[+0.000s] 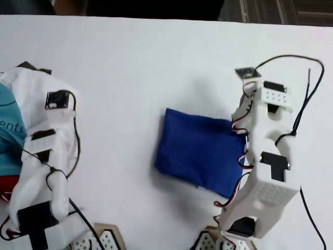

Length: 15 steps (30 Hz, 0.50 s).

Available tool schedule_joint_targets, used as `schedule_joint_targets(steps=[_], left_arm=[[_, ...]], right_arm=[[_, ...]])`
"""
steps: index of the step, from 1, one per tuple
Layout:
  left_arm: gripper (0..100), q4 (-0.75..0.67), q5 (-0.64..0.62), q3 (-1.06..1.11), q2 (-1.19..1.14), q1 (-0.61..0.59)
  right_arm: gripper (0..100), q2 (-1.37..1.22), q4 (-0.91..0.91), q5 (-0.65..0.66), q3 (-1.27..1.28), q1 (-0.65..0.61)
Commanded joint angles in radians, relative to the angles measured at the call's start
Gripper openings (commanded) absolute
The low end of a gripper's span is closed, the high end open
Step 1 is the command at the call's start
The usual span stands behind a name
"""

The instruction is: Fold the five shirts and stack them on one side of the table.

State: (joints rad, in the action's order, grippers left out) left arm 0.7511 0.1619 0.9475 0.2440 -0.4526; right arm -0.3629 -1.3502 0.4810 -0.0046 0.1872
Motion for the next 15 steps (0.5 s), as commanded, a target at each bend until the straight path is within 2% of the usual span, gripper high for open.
schedule_joint_targets(steps=[1,8,15], left_arm=[[3,-0.014,-0.003,-0.001,0.041,0.008],[3,-0.014,-0.003,-0.001,0.041,0.008],[3,-0.014,-0.003,-0.001,0.041,0.008]], right_arm=[[2.1,0.008,-0.065,0.006,-0.146,-0.002],[2.0,-0.001,-0.162,0.008,-0.364,-0.036],[2.1,-0.019,-0.134,0.003,-0.374,-0.096]])
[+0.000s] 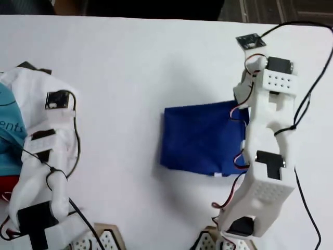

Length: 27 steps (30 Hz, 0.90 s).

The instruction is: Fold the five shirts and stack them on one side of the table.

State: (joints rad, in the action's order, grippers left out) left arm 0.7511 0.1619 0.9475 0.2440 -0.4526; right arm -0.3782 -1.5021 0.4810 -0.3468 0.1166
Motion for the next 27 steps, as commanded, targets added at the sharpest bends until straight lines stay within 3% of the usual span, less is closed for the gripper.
schedule_joint_targets(steps=[1,13,20,24,27], left_arm=[[3,-0.014,-0.003,-0.001,0.041,0.008],[3,-0.014,-0.003,-0.001,0.041,0.008],[3,-0.014,-0.003,-0.001,0.041,0.008],[3,-0.014,-0.003,-0.001,0.041,0.008],[3,-0.014,-0.003,-0.001,0.041,0.008]], right_arm=[[2.1,-0.018,0.027,0.0,-0.028,-0.028],[2.6,-0.111,0.036,-0.002,-0.032,0.016],[17.0,0.005,0.031,-0.002,-0.031,0.03],[14.4,0.081,0.021,-0.003,-0.025,0.019],[6.1,0.102,-0.018,-0.003,-0.023,-0.016]])
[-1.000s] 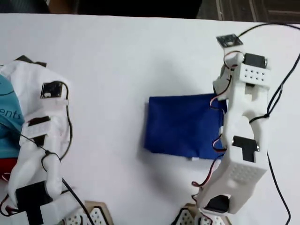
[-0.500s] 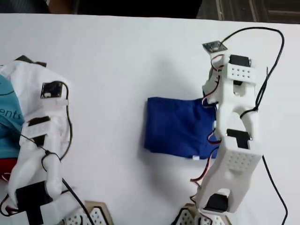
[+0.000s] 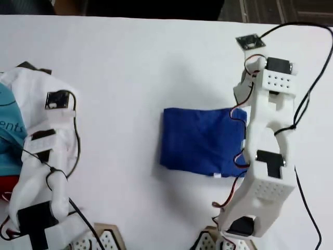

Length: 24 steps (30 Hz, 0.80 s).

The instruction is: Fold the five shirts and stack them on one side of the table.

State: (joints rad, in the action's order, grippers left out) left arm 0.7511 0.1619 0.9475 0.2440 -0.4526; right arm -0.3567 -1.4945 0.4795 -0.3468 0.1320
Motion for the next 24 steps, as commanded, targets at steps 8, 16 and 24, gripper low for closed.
schedule_joint_targets(steps=[8,16,24], left_arm=[[3,-0.012,-0.003,-0.001,0.041,0.008],[3,-0.012,-0.003,-0.001,0.041,0.008],[3,-0.012,-0.003,-0.001,0.041,0.008]], right_arm=[[2.1,-0.127,0.076,-0.052,-0.023,-0.05],[2.1,-0.295,0.113,-0.049,-0.025,-0.05],[2.1,-0.145,0.047,-0.055,-0.023,-0.024]])
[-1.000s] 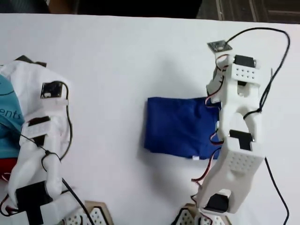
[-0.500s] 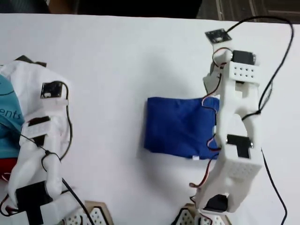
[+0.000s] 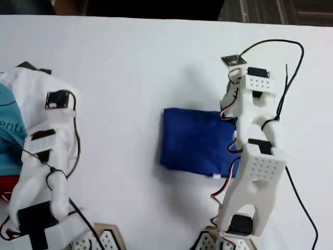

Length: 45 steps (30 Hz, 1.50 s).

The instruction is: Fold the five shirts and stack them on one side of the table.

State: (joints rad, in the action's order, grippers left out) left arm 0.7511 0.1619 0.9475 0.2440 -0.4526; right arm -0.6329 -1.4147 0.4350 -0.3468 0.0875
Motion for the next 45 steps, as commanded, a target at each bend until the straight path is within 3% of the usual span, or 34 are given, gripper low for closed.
schedule_joint_targets(steps=[1,5,9,18,23,29,35,40,45], left_arm=[[3,-0.012,-0.003,-0.001,0.041,0.008],[3,-0.012,-0.003,-0.001,0.041,0.008],[3,-0.014,-0.003,-0.001,0.041,0.008],[3,-0.014,-0.003,-0.001,0.041,0.008],[3,-0.014,-0.003,-0.001,0.041,0.008],[3,-0.014,-0.003,-0.001,0.041,0.008],[3,-0.014,-0.003,-0.001,0.041,0.008],[3,-0.014,-0.003,-0.001,0.041,0.008],[3,-0.012,-0.003,-0.001,0.041,0.008]], right_arm=[[2.1,0.17,-0.05,-0.011,-0.023,0.027],[2.1,0.302,-0.156,-0.006,-0.008,0.05],[2.1,0.418,-0.18,0.014,0.172,0.061],[2.1,0.707,0.088,0.175,0.85,0.077],[2.0,0.768,0.211,0.189,1.042,0.077],[2.0,0.779,0.26,0.187,1.046,0.07],[2.0,0.886,0.065,0.183,0.83,0.062],[2.0,0.964,-0.053,0.178,0.761,-0.11],[2.0,0.963,0.012,0.178,0.839,-0.326]])
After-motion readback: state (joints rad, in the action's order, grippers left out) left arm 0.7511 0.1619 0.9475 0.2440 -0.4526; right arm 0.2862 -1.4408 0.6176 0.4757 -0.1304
